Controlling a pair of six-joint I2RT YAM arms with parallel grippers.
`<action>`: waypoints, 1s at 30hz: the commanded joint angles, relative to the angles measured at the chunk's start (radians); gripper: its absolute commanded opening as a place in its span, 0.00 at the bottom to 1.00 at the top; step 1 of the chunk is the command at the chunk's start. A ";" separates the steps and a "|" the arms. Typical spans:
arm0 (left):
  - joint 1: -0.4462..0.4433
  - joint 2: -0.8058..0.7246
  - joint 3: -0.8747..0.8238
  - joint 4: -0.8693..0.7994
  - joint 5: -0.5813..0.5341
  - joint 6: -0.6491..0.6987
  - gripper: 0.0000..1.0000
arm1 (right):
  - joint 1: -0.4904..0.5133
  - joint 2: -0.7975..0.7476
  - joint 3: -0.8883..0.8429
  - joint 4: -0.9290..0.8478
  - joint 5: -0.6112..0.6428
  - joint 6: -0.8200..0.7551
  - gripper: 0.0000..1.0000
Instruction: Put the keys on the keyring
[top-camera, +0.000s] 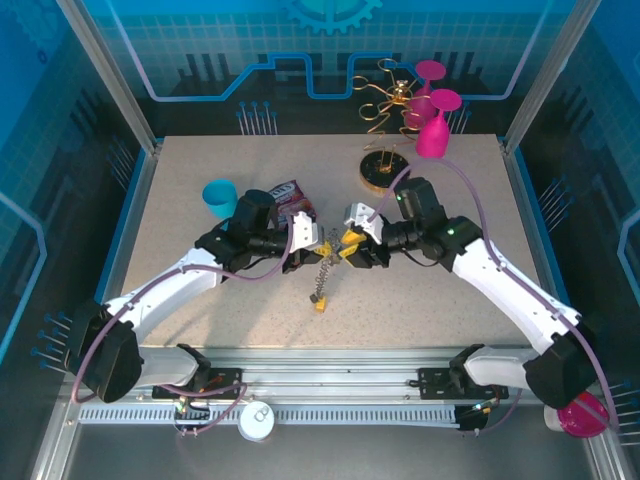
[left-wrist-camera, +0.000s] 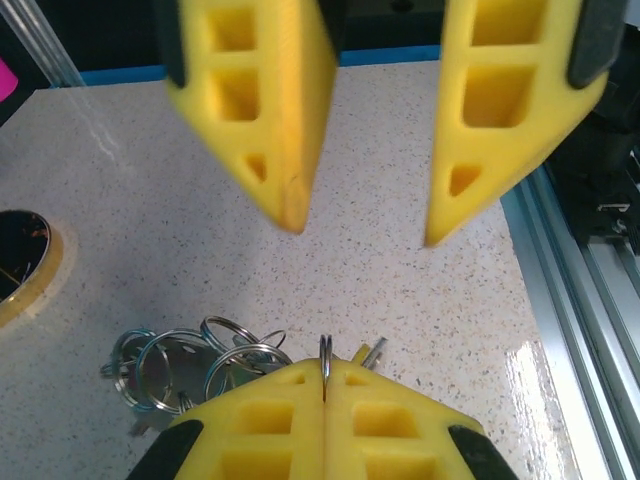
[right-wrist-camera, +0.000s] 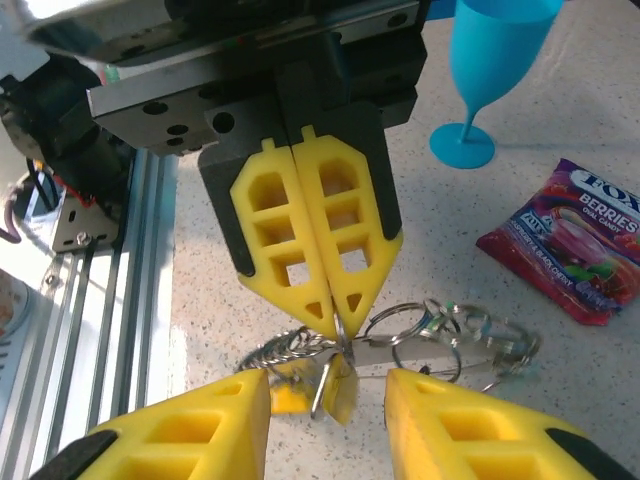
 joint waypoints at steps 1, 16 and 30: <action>0.003 -0.034 -0.034 0.184 0.024 -0.107 0.00 | 0.005 -0.027 -0.088 0.177 -0.034 0.129 0.36; 0.011 -0.058 -0.073 0.275 0.056 -0.190 0.00 | 0.016 0.030 -0.158 0.297 0.044 0.126 0.35; 0.044 -0.071 -0.107 0.454 0.127 -0.357 0.00 | 0.025 0.035 -0.024 -0.022 0.113 -0.106 0.00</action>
